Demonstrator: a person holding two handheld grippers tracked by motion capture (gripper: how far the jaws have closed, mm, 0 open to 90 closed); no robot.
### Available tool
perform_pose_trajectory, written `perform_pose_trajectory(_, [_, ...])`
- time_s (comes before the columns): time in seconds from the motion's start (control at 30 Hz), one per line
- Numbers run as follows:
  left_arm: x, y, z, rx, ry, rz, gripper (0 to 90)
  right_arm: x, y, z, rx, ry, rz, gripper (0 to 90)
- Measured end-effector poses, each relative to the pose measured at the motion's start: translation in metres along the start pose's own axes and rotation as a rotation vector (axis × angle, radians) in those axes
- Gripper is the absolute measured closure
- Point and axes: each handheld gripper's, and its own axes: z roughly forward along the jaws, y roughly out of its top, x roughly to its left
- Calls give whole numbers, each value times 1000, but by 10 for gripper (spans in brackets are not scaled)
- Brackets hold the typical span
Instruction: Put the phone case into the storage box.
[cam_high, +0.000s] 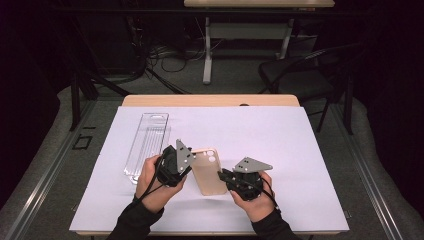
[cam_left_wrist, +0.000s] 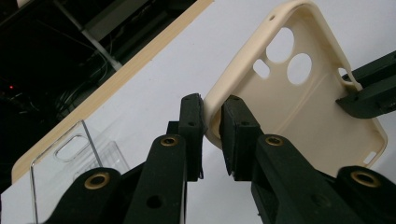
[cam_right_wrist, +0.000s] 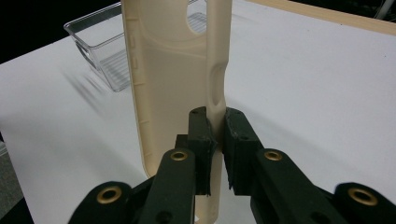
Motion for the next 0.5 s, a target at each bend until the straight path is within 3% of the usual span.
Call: perform_pose_trajectory(0.5, [2, 0, 0, -1, -7, -9, 800, -1, -1, 1, -5, 11, 6, 823])
